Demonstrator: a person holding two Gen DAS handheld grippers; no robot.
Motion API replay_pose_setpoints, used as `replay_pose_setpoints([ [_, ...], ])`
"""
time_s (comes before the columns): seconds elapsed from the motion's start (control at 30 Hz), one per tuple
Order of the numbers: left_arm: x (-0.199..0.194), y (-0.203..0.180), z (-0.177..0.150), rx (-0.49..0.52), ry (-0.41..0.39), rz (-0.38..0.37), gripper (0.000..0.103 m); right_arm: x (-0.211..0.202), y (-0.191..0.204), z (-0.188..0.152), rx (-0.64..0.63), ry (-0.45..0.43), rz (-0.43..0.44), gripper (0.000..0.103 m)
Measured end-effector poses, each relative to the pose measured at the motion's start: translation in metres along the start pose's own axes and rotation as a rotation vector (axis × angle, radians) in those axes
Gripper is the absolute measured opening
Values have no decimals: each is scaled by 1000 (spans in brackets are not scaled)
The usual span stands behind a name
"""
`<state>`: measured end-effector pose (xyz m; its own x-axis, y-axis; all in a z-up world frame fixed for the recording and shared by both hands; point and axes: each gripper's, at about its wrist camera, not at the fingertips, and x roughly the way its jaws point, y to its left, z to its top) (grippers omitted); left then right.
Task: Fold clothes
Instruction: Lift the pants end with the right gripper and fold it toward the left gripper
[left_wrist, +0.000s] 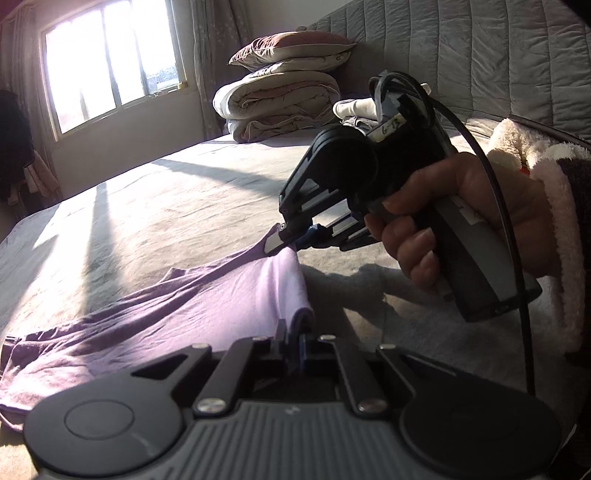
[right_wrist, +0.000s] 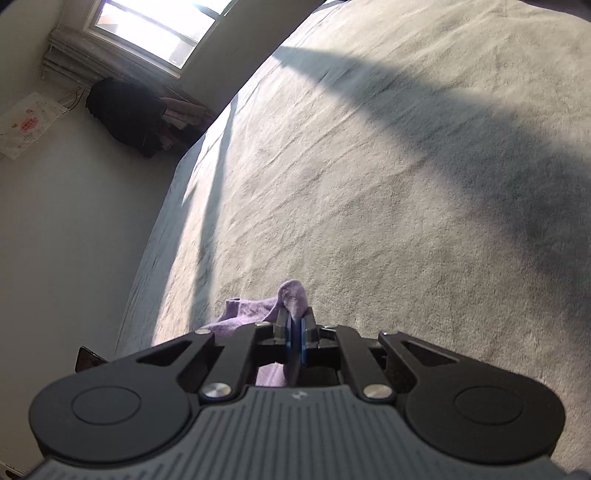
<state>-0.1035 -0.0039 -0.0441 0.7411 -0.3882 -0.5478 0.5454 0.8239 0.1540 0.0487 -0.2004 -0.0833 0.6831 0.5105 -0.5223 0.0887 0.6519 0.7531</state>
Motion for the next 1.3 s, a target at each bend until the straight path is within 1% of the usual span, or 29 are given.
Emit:
replay_pose_setpoints([
  [0.17,8,-12,18,-79,-16,-67,4,-21,-10,9,57,-33,-31,4],
  [0.27,9,-9,22,-182,-24,-99,4,-30,-15,11,85,-45,-36,4],
  [0.4,11,7,15,-359,-16,-130,4,-37,-10,12,97,-39,-27,4],
  [0.5,11,20,10,-474,-31,-150,4,-41,-7,9,100,-36,-25,4],
  [0.7,1,48,4,-614,-84,-173,4,-46,5,11,129,2,-37,6],
  [0.77,-3,58,2,-661,-102,-181,4,-44,13,12,126,4,-51,6],
  [0.9,-9,76,-3,-754,-138,-197,4,-35,35,12,123,6,-49,6],
  [1.0,-16,95,-10,-824,-162,-197,4,-24,57,10,87,10,-56,6],
  [1.1,-22,112,-18,-871,-184,-175,4,-6,78,10,61,15,-48,6],
  [1.23,-31,140,-33,-946,-207,-136,4,23,108,4,10,36,-49,6],
  [1.3,-35,153,-40,-966,-215,-107,4,36,122,0,-21,43,-50,6],
])
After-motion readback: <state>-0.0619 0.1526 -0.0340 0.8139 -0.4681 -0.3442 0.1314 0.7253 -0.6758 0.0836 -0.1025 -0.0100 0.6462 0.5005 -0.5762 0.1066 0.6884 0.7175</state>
